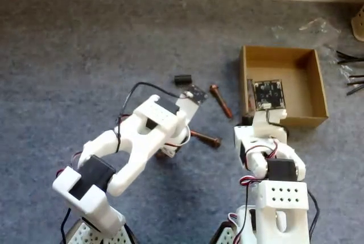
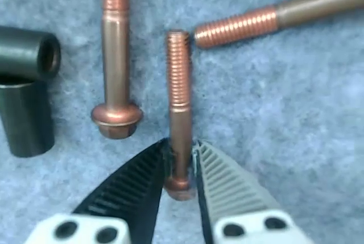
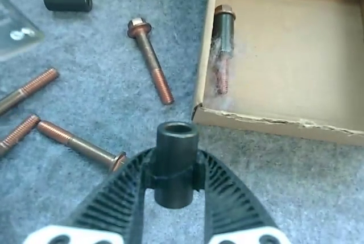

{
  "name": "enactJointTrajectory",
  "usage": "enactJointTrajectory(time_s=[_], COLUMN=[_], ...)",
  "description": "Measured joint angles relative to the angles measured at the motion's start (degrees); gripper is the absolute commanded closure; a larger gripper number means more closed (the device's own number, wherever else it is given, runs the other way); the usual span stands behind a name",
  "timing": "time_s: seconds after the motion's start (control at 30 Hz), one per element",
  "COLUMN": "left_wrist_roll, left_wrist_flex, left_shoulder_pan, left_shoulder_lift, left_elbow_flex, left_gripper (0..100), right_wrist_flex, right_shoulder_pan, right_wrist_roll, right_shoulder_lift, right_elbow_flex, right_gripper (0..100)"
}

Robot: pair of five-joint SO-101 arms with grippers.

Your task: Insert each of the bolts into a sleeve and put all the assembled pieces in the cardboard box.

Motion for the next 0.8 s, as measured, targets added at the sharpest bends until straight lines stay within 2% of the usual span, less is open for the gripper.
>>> enactJointTrajectory(time_s=[0.17,0.23,0.37,0.57,0.73,0.8], left_wrist_roll=[-0.09,-2.55,-12.84,-22.86,-40.88,-45.27], left_wrist_flex=[0.00,0.44,2.37,4.57,10.20,12.31], left_shoulder_pan=[0.00,0.00,-0.09,-2.29,-7.30,-10.02], left_shoulder_lift=[0.35,-0.26,-2.37,-7.21,-9.14,-9.23], left_elbow_flex=[-0.44,-0.44,-0.44,-0.35,-3.60,-5.98], left_gripper=[99,99,99,99,99,99], right_wrist_flex=[0.00,0.00,0.00,0.00,0.00,0.00], right_shoulder_pan=[0.00,0.00,0.00,0.00,0.00,0.00], right_wrist_roll=[0.00,0.00,0.00,0.00,0.00,0.00], right_shoulder_lift=[0.00,0.00,0.00,0.00,0.00,0.00], right_elbow_flex=[1.14,1.14,1.14,1.14,1.14,1.14], right_gripper=[99.3,99.3,99.3,99.3,99.3,99.3])
